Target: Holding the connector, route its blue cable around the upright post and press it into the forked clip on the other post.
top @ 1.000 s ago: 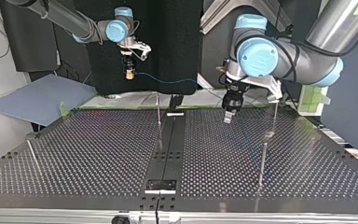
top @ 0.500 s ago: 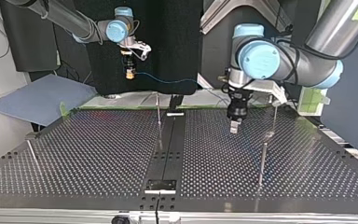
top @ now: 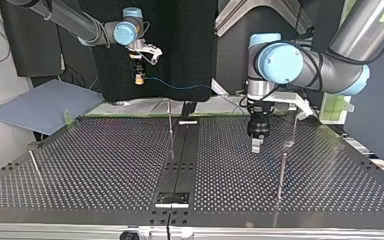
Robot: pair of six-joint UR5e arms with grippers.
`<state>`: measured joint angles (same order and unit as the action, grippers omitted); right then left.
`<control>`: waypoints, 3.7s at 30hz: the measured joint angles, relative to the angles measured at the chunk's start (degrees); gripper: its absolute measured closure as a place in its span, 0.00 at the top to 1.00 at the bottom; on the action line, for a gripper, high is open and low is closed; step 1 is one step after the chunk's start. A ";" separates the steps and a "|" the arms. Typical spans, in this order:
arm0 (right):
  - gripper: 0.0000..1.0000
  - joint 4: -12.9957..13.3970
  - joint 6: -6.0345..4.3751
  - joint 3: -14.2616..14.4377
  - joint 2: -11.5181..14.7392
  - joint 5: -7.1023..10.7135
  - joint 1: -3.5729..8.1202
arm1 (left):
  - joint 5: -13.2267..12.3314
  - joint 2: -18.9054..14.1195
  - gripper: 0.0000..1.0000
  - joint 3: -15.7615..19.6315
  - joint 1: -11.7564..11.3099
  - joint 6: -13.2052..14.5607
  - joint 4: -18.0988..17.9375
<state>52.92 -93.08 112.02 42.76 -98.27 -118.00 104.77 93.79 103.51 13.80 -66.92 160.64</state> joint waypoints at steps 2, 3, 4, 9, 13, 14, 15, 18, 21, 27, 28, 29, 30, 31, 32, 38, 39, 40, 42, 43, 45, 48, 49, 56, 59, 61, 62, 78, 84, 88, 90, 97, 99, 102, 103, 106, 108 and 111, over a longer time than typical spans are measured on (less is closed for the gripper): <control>0.00 0.00 -0.01 0.00 0.00 0.00 0.00 | 0.61 0.00 1.00 0.00 0.11 0.82 -0.91; 0.00 0.00 0.00 0.00 0.00 0.00 0.00 | 1.01 0.00 1.00 0.01 0.22 1.38 -1.48; 0.00 -0.01 0.00 -0.01 0.01 0.00 0.00 | 1.32 0.00 1.00 0.01 0.31 1.78 -1.89; 0.00 -0.01 0.02 0.00 0.00 0.01 -0.01 | 3.70 0.02 1.00 0.60 0.84 4.37 -4.53; 0.00 0.00 0.01 0.00 0.01 0.00 0.00 | 5.76 0.01 1.00 1.39 1.16 6.46 -6.61; 0.00 0.02 0.00 0.00 0.01 0.01 -0.01 | 6.23 0.01 1.00 1.53 1.22 6.92 -7.06; 0.00 0.04 0.00 0.00 0.01 0.00 -0.02 | 6.83 0.01 1.00 1.70 1.33 7.53 -7.67; 0.00 0.12 0.00 0.00 0.01 0.01 -0.01 | 8.41 0.01 1.00 1.96 1.63 9.12 -9.25; 0.00 0.15 -0.01 0.01 0.01 0.04 -0.01 | 9.99 0.01 1.00 2.06 1.78 10.73 -10.86; 0.00 0.05 -0.01 0.00 0.01 0.02 -0.03 | 11.03 0.38 1.00 2.09 1.97 12.83 -12.36; 0.00 0.03 -0.01 0.01 0.00 0.03 -0.04 | 11.07 0.60 1.00 2.09 2.06 13.03 -12.30; 0.00 0.02 -0.01 0.01 0.00 0.04 -0.05 | 11.10 0.86 1.00 2.10 2.15 13.23 -12.20; 0.00 0.01 -0.01 0.01 0.00 0.05 -0.06 | 11.14 1.20 1.00 2.10 2.27 13.47 -12.07; 0.00 -0.01 0.00 0.01 0.00 0.05 -0.06 | 11.16 1.39 1.00 2.11 2.33 13.61 -12.00; 0.00 -0.04 0.00 0.01 0.00 0.05 -0.05 | 11.17 1.54 1.00 2.11 2.38 13.70 -11.95; 0.00 -0.08 0.05 0.00 0.00 0.08 -0.06 | 12.13 3.02 1.00 2.09 2.90 14.99 -11.66; 0.00 -0.08 0.06 0.00 0.01 0.09 -0.06 | 12.67 3.60 1.00 2.08 2.93 15.48 -11.77; 0.00 -0.09 0.06 0.00 0.00 0.08 -0.06 | 13.11 4.05 1.00 2.07 2.91 15.80 -11.86; 0.00 -0.09 0.06 0.00 0.01 0.08 -0.04 | 14.07 5.11 1.00 2.06 2.81 16.42 -12.13; 0.00 -0.09 0.04 0.00 0.00 0.07 -0.04 | 14.35 5.51 1.00 2.06 2.77 16.60 -12.26; 0.00 -0.09 0.04 0.00 0.01 0.07 -0.05 | 14.71 6.12 1.00 2.05 2.71 16.83 -12.58; 0.00 -0.09 0.04 0.01 0.01 0.06 -0.06 | 14.87 6.47 1.00 2.04 2.62 16.98 -13.03; 0.00 -0.08 0.04 0.00 0.01 0.07 -0.05 | 14.87 6.52 1.00 2.04 2.58 17.01 -13.18; 0.00 -0.01 0.00 0.00 0.01 0.09 -0.06 | 14.16 6.59 1.00 1.81 2.22 17.17 -14.76; 0.00 0.09 -0.01 0.00 0.01 0.05 -0.07 | 13.61 6.61 1.00 1.32 2.09 17.40 -15.10; 0.00 0.14 -0.01 0.00 0.01 0.04 -0.07 | 13.40 6.61 1.00 0.88 2.00 17.64 -15.04; 0.00 0.15 -0.01 0.00 0.01 0.04 -0.08 | 13.38 6.62 1.00 0.68 1.95 17.71 -14.93; 0.00 0.21 -0.01 0.00 -0.01 0.09 -0.19 | 15.59 10.72 1.00 -0.32 1.94 19.38 -11.67; 0.00 0.31 -0.04 0.00 0.00 0.09 -0.24 | 15.84 13.06 1.00 -0.29 2.75 19.46 -10.17; 0.00 0.34 -0.08 0.00 0.00 0.09 -0.24 | 15.88 13.39 1.00 -0.27 3.38 19.44 -8.85; 0.00 0.38 -0.14 -0.01 0.00 0.09 -0.24 | 15.86 13.48 1.00 -0.27 3.69 19.40 -8.20; 0.00 0.69 -0.62 0.00 0.00 0.17 -0.24 | 16.09 15.32 1.00 -0.28 4.55 19.09 -5.66; 0.00 0.66 -0.68 0.00 0.00 0.18 -0.23 | 16.54 16.20 1.00 -0.28 4.86 19.08 -5.24; 0.00 0.61 -0.72 0.00 0.01 0.34 -0.24 | 17.35 17.64 1.00 -0.29 5.19 19.09 -5.26; 0.00 0.59 -0.76 0.00 0.01 0.42 -0.24 | 17.49 18.10 1.00 -0.29 5.25 19.09 -5.43; 0.00 0.49 -0.84 0.01 0.01 0.56 -0.26 | 17.62 19.59 1.00 -0.29 5.37 19.01 -6.31; 0.00 0.46 -0.90 0.00 0.01 0.59 -0.31 | 17.64 20.64 1.00 -0.29 5.34 18.93 -6.75; 0.00 0.45 -0.94 0.00 0.01 0.61 -0.38 | 17.59 22.16 1.00 -0.31 5.22 18.84 -7.27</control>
<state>53.36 -94.03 112.02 42.77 -97.66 -118.39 122.36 115.95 103.20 19.01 -48.08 153.37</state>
